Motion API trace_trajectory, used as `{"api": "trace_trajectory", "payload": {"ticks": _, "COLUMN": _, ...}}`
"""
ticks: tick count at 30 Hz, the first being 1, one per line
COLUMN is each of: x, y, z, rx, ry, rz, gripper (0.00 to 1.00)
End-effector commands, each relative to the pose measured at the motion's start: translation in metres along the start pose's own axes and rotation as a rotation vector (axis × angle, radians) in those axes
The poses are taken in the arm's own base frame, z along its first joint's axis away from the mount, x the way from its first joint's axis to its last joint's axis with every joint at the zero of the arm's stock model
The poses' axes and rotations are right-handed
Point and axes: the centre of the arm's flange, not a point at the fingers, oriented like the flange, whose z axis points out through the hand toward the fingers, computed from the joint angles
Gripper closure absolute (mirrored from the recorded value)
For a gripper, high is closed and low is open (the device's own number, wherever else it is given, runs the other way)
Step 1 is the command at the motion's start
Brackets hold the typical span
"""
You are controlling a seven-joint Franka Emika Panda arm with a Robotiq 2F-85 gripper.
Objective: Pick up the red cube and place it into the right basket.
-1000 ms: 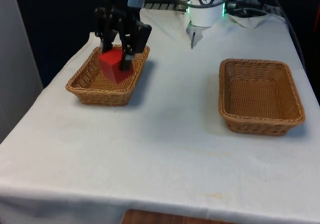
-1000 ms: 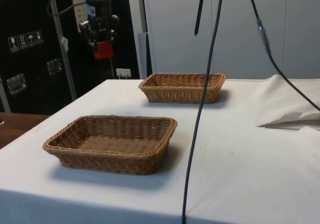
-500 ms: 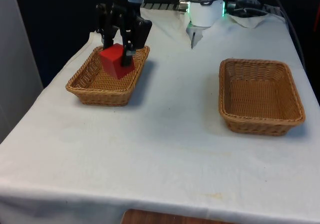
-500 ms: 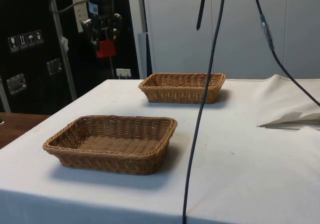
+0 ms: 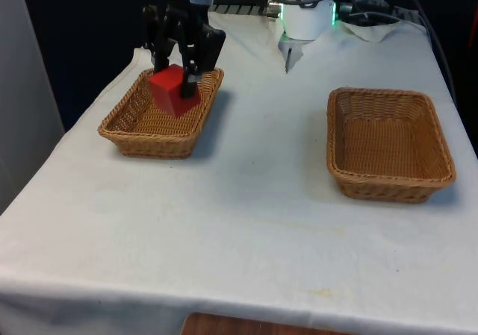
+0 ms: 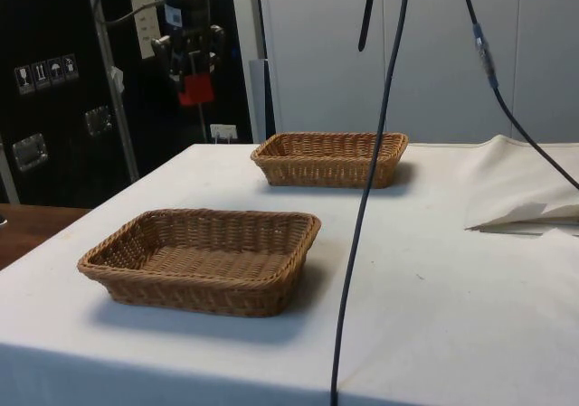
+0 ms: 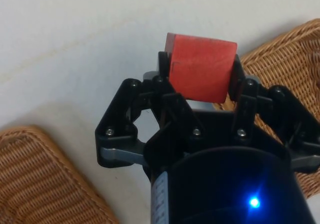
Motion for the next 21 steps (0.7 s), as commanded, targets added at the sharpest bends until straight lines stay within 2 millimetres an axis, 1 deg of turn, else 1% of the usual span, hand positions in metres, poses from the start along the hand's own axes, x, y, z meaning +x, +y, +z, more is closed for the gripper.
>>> {"api": "trace_trajectory", "payload": {"ticks": 1, "x": -0.008, "y": 0.008, "z": -0.004, "rx": 0.000, "ry": 0.001, "rz": -0.002, "gripper": 0.96}}
{"api": "trace_trajectory", "payload": {"ticks": 8, "x": -0.012, "y": 0.013, "z": -0.003, "rx": -0.004, "ry": -0.007, "rz": -0.003, "gripper": 0.96}}
{"api": "trace_trajectory", "payload": {"ticks": 9, "x": -0.004, "y": 0.005, "z": 0.001, "rx": -0.007, "ry": -0.011, "rz": -0.001, "gripper": 0.96}}
{"api": "trace_trajectory", "payload": {"ticks": 10, "x": -0.012, "y": 0.013, "z": -0.004, "rx": -0.005, "ry": -0.008, "rz": -0.003, "gripper": 0.96}}
{"api": "trace_trajectory", "payload": {"ticks": 16, "x": -0.015, "y": 0.016, "z": -0.005, "rx": -0.004, "ry": -0.014, "rz": -0.001, "gripper": 0.96}}
{"api": "trace_trajectory", "payload": {"ticks": 17, "x": -0.015, "y": 0.016, "z": -0.006, "rx": -0.003, "ry": -0.014, "rz": -0.001, "gripper": 0.96}}
{"api": "trace_trajectory", "payload": {"ticks": 18, "x": -0.007, "y": 0.008, "z": -0.001, "rx": -0.004, "ry": -0.018, "rz": 0.000, "gripper": 0.96}}
{"api": "trace_trajectory", "payload": {"ticks": 19, "x": -0.016, "y": 0.017, "z": -0.006, "rx": -0.003, "ry": -0.016, "rz": -0.001, "gripper": 0.96}}
{"api": "trace_trajectory", "payload": {"ticks": 21, "x": -0.017, "y": 0.018, "z": -0.007, "rx": -0.003, "ry": -0.018, "rz": -0.001, "gripper": 0.96}}
